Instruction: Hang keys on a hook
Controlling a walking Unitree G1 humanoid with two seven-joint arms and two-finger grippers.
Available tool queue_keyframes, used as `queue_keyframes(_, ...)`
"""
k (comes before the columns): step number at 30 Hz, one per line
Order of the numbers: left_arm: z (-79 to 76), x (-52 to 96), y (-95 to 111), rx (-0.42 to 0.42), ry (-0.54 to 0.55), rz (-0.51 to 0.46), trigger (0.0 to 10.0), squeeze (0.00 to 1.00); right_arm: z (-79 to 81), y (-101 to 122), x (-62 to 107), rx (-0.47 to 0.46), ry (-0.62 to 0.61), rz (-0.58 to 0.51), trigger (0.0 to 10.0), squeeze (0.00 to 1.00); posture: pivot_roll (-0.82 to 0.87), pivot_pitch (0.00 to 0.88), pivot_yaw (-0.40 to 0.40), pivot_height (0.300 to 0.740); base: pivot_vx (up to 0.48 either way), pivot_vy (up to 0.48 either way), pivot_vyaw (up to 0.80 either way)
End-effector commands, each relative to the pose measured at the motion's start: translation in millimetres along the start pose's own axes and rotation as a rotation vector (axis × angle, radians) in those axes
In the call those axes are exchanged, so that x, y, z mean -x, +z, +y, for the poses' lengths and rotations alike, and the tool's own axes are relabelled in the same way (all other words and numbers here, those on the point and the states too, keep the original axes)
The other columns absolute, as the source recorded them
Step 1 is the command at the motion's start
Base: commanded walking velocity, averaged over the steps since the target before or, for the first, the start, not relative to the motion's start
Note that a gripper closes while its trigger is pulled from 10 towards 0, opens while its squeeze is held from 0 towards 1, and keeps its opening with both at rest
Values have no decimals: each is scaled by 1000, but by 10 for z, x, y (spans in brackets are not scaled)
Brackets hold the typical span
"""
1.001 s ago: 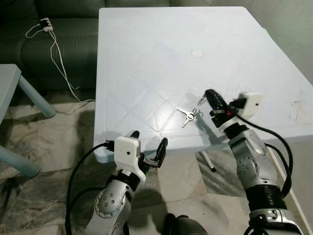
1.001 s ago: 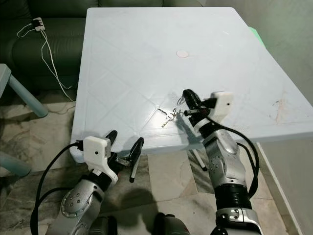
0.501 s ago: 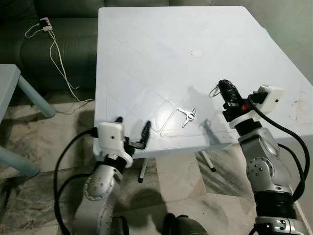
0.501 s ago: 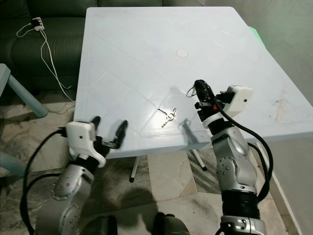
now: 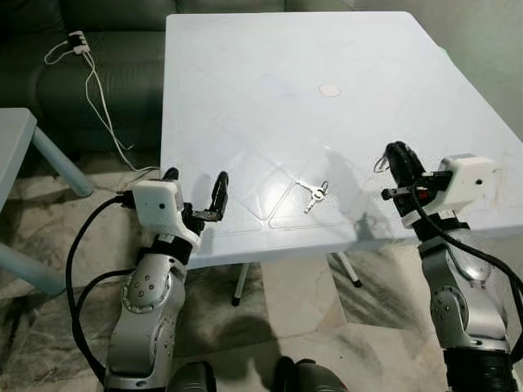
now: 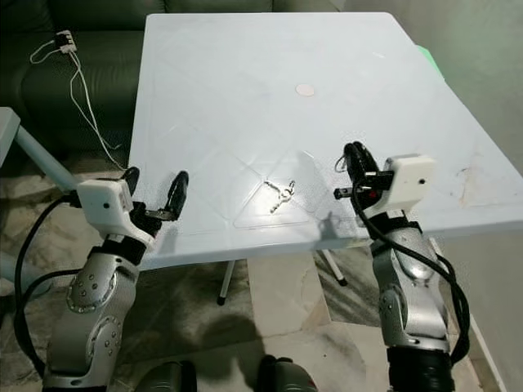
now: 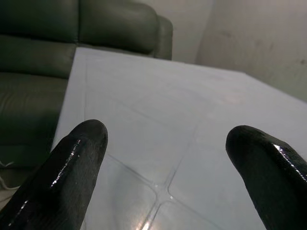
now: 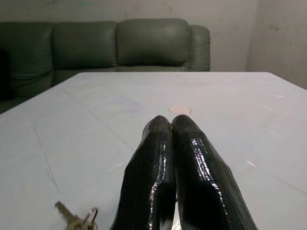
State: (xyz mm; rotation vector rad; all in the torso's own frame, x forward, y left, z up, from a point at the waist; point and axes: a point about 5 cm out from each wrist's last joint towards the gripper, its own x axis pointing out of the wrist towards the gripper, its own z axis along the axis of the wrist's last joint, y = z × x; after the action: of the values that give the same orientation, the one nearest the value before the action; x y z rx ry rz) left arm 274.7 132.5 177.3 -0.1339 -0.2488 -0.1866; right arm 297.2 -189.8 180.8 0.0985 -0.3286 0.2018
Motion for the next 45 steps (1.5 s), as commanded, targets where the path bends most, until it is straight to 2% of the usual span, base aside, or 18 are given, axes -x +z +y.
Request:
queue_keyframes(1, 20, -11, -3, 6, 6, -11, 10000, 0, 5, 44, 33, 32, -9, -17, 10000, 0, 22, 132, -82, 721, 0, 0, 0)
queue_keyframes(5, 55, -32, -68, 48, 19, -6, 10000, 0, 21, -30, 68, 49, -32, 4, 10000, 0, 9, 100, -72, 721, 0, 0, 0)
queue_keyframes(9, 87, -51, -167, 39, 38, 15, 10000, 0, 28, -146, 95, 62, -66, 51, 10000, 0, 1, 90, -67, 721, 0, 0, 0)
queue_keyframes(18, 190, -56, -277, 81, 93, 37, 10000, 0, -5, -276, 158, 64, -117, 100, 10000, 0, -9, 85, -43, 721, 0, 0, 0)
queue_keyframes(34, 188, -152, -283, 82, 55, 32, 10000, 0, 11, -355, 230, 62, -180, 106, 10000, 0, -29, 76, 22, 721, 0, 0, 0)
queue_keyframes(45, 133, -200, -309, 84, 41, 28, 10000, 0, 55, -445, 257, 61, -186, 160, 10000, 0, -34, 68, 20, 721, 0, 0, -84)
